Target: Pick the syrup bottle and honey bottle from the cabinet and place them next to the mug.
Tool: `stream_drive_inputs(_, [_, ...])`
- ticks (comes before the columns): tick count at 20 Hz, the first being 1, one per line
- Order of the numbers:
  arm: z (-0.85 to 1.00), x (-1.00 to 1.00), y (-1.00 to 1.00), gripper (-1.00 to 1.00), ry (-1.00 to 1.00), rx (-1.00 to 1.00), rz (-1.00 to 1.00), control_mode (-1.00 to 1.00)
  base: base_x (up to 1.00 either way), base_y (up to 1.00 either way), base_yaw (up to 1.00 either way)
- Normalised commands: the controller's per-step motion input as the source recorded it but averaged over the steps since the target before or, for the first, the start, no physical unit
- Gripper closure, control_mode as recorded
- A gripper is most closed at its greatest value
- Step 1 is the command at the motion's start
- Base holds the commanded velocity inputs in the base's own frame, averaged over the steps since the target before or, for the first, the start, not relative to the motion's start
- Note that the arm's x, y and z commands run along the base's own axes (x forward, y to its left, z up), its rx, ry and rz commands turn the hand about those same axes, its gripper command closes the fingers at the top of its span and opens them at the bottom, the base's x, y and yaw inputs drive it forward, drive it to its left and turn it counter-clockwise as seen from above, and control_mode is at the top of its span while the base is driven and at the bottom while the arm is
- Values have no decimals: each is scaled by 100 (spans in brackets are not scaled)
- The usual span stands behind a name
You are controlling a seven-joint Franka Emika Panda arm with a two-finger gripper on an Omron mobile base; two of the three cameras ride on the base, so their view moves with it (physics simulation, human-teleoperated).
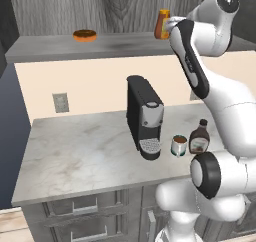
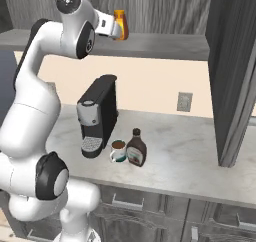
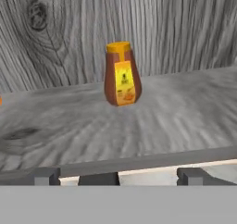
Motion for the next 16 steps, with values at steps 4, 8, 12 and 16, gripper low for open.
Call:
stream_drive_inputs(4, [0,31,0,-100,9,0,4,-100,0,0,0])
stream_drive_inputs(8, [0,16,0,-100,-2,-1,1,-100,0,0,0])
stream_drive_inputs(12, [0,23,0,-100,-7,-1,0,-100,0,0,0])
stream_drive_inputs(16, [-7,29,0,-100,-3,0,0,-100,0,0,0])
